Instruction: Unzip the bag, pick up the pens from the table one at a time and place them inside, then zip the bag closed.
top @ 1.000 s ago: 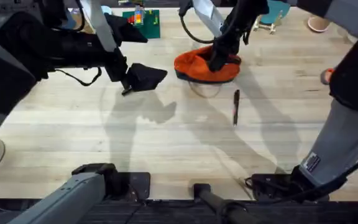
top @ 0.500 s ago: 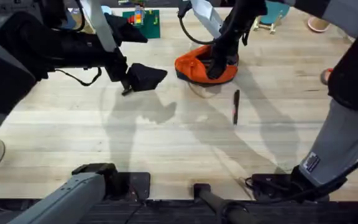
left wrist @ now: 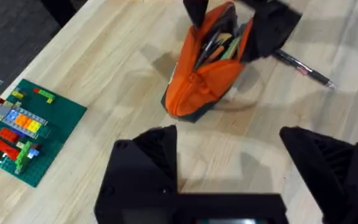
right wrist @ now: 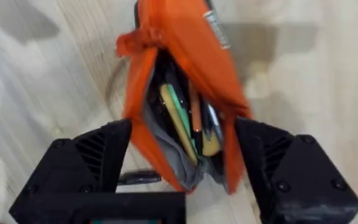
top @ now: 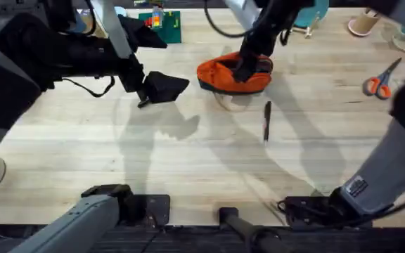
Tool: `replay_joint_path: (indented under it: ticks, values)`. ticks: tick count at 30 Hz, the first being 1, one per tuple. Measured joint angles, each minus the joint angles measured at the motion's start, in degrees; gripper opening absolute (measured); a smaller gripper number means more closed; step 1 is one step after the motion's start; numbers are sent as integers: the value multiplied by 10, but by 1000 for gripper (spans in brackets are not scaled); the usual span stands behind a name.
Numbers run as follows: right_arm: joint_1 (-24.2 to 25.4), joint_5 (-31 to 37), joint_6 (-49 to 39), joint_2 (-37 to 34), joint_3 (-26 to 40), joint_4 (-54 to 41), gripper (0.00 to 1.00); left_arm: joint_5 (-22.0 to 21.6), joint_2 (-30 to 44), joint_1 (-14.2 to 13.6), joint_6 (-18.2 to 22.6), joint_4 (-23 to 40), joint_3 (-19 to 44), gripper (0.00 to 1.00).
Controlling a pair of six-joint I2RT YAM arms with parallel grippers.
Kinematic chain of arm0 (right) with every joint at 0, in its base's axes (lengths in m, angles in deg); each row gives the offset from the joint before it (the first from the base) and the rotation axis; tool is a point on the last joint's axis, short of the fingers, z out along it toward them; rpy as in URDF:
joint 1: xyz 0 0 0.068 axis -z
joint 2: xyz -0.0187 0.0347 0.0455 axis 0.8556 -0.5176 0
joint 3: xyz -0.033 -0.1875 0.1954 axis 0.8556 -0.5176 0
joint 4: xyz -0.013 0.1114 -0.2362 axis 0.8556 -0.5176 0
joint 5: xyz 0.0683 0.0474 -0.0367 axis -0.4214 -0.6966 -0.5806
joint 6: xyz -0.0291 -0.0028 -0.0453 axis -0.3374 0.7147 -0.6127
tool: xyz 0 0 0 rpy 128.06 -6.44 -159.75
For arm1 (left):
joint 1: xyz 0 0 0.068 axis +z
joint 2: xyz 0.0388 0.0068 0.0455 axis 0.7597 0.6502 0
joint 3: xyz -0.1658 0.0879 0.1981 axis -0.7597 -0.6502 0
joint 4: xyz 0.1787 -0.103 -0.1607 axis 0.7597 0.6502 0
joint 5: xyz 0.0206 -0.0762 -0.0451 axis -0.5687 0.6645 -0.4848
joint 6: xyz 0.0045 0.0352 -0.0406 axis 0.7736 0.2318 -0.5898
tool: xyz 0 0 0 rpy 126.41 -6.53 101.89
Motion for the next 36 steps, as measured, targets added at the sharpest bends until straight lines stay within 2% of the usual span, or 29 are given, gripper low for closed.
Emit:
replay_joint_path:
  ticks: [5, 17, 26, 31, 36]
  values:
    - [0, 11, 54, 67, 0, 13, 996, 0, 0, 0, 0, 0, 0, 993]
    - [0, 51, 211, 169, 0, 9, 996, 0, 0, 0, 0, 0, 0, 993]
    - [5, 123, 362, 264, 0, 5, 996, 0, 0, 0, 0, 0, 0, 993]
    - [17, 141, 403, 289, 0, -12, 996, 0, 0, 0, 0, 0, 0, 993]
    - [18, 147, 417, 328, -57, 16, 996, 0, 0, 0, 0, 0, 0, 993]
